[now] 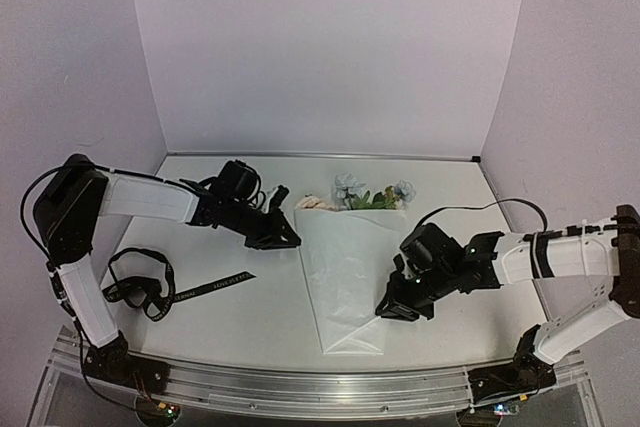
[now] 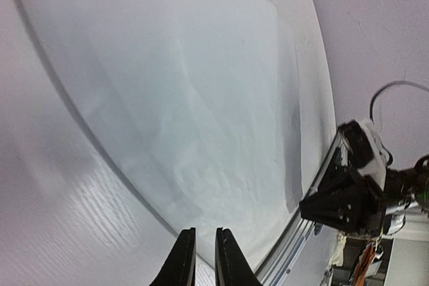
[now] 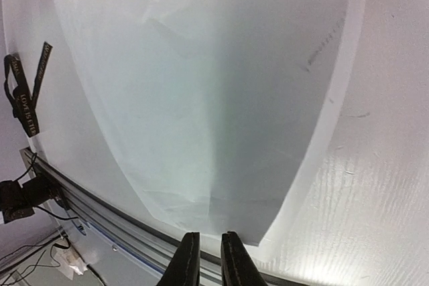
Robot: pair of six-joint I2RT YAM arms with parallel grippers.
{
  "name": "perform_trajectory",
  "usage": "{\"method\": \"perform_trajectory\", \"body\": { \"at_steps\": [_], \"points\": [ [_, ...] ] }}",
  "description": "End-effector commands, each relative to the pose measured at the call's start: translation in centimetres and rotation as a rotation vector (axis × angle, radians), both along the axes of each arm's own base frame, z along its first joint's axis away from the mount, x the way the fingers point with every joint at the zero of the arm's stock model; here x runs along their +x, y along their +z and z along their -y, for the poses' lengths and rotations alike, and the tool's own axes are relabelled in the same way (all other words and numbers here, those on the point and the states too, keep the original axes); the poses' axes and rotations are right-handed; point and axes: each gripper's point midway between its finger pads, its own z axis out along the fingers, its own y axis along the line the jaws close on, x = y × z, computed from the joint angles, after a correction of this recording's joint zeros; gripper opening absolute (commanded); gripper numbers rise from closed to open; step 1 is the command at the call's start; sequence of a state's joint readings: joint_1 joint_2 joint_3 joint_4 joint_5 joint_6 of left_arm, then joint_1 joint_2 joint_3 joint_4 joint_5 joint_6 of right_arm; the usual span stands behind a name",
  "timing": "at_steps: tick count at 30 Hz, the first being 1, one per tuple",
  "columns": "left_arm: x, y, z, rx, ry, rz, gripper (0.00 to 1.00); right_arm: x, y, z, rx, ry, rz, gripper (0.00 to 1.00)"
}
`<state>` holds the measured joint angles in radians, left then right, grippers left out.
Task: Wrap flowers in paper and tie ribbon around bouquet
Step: Press the fold line of the 2/3-folded wrapping paper.
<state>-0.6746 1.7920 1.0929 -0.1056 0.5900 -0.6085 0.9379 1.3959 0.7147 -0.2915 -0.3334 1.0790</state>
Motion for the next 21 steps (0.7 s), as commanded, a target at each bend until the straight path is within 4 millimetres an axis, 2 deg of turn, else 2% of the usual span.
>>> {"method": "perform_trajectory", "body": {
  "at_steps": [1, 6, 10, 16, 21],
  "points": [
    [-4.9, 1.3, 2.5, -0.022, -0.104, 0.036, 0.12, -0.5, -0.8, 1.0, -0.081, 0.051, -0.006, 0.12],
    [-11.1, 0.1, 5.1, -0.01, -0.246, 0.001, 0.1, -0.7, -1.9, 1.5, -0.118, 0.044, -0.023, 0.12],
    [-14.7, -0.8, 6.9, -0.009, -0.333, -0.027, 0.1, -0.8, -2.6, 2.1, -0.144, 0.036, -0.027, 0.12],
    [-17.8, -2.2, 9.0, -0.003, -0.435, -0.064, 0.09, -1.8, -2.0, 3.0, -0.19, 0.093, 0.014, 0.12],
    [-18.9, -3.8, 9.2, 0.033, -0.463, -0.091, 0.08, -3.1, -1.4, 4.2, -0.248, 0.161, 0.057, 0.18]
  ]
}}
